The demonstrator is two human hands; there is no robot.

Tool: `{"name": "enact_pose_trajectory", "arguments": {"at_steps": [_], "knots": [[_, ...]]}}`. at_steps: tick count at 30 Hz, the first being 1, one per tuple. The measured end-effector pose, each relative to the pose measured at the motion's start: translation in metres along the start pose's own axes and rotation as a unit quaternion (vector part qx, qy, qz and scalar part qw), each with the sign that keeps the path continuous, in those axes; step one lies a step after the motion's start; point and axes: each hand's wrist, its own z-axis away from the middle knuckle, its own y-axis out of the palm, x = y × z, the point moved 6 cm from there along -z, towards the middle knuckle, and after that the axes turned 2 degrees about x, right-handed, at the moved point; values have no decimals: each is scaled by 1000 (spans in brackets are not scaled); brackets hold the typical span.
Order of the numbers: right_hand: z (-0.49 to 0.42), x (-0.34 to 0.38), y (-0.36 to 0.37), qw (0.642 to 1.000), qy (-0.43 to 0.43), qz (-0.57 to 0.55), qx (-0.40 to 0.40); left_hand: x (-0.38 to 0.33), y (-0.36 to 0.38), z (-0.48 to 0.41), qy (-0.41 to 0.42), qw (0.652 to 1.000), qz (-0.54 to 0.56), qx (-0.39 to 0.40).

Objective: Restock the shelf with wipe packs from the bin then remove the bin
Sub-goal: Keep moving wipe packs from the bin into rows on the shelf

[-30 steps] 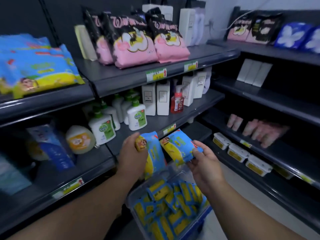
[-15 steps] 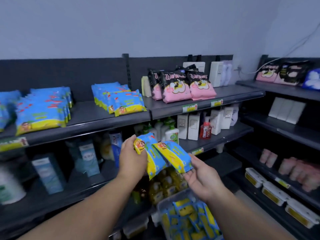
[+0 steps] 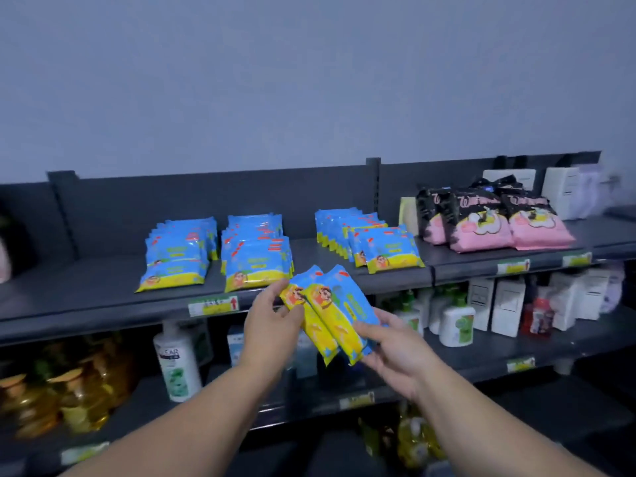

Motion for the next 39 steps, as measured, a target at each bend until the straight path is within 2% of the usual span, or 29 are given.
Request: {"name": "enact_pose_trajectory", "arguments": {"at_steps": [3, 6, 12, 19, 21, 24, 28, 32, 35, 39], "knots": [[-28, 2, 41, 999, -10, 33, -13, -10, -58, -31, 0, 1000, -6, 18], [-49, 8, 90, 995, -12, 101, 18, -16, -113, -61, -16, 998, -19, 55], [-83, 6, 175, 974, -31, 217, 52, -13, -191, -98, -105, 979, -28, 174], [-134, -11, 234, 959, -61, 277, 13, 6, -254, -143, -106, 990, 3, 88], [-146, -10, 250, 939, -85, 334, -11, 15, -265, -155, -104, 992, 7, 64], [-164, -6, 270, 885, -116, 450, -35, 26, -278, -172, -101, 995, -2, 26], [-190, -14, 285, 834, -98, 542, -18, 41, -293, -188, -104, 988, -112, -22], [-212, -27, 289, 801, -63, 595, 3, 35, -299, -199, -132, 952, -277, -17], [-228, -37, 290, 808, -26, 588, 22, 29, -298, -210, -167, 939, -301, 6], [-245, -47, 289, 834, 6, 550, 39, 33, -286, -218, -184, 950, -247, 55]]}}
